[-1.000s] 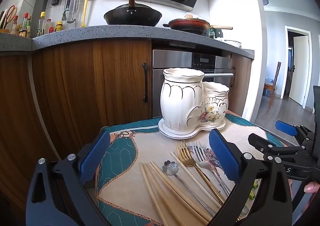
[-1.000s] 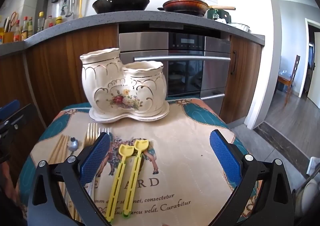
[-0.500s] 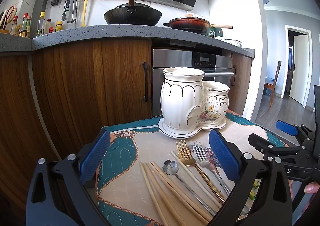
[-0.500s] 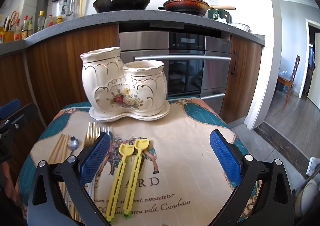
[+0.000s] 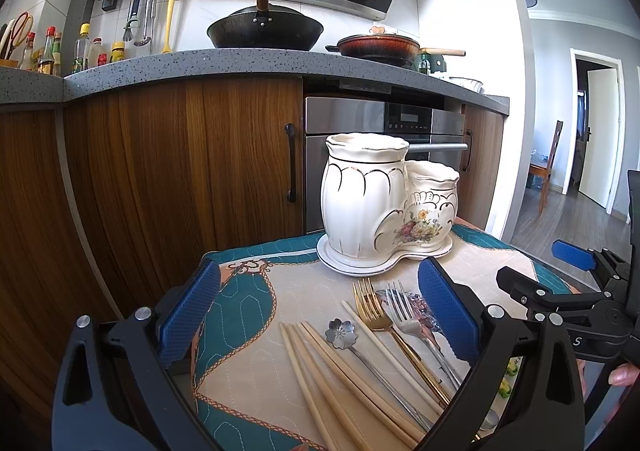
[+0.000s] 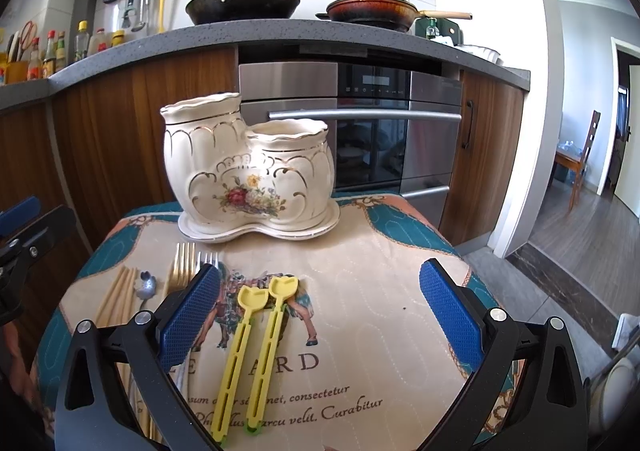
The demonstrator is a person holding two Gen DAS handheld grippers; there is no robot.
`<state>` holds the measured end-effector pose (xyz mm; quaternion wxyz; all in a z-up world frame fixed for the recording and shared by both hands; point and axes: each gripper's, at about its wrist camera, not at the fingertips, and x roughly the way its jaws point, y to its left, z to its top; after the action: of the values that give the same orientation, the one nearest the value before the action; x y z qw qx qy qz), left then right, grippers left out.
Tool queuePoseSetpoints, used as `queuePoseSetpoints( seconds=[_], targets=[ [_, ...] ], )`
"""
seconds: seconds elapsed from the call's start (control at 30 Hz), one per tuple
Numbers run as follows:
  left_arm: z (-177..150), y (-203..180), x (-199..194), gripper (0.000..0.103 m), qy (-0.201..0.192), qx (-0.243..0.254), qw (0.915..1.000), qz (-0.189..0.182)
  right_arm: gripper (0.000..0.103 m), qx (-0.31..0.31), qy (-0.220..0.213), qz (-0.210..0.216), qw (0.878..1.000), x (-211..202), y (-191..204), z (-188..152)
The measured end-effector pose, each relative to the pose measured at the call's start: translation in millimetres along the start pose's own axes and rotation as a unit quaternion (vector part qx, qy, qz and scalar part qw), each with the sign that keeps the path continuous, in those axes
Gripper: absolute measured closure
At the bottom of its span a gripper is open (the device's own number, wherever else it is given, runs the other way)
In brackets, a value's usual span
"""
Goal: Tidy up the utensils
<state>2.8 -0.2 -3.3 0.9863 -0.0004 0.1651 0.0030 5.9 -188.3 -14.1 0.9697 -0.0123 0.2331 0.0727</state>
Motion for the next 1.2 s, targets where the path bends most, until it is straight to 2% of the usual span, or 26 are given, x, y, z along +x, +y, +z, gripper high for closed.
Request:
queuePoseSetpoints(
  seconds=[1.2],
  targets=[
    [0.5, 0.1, 0.2, 0.005, 0.001, 0.0, 1.0, 0.0, 0.004, -0.001, 0.003, -0.001, 1.0, 2.3, 1.4, -1.9]
  ],
)
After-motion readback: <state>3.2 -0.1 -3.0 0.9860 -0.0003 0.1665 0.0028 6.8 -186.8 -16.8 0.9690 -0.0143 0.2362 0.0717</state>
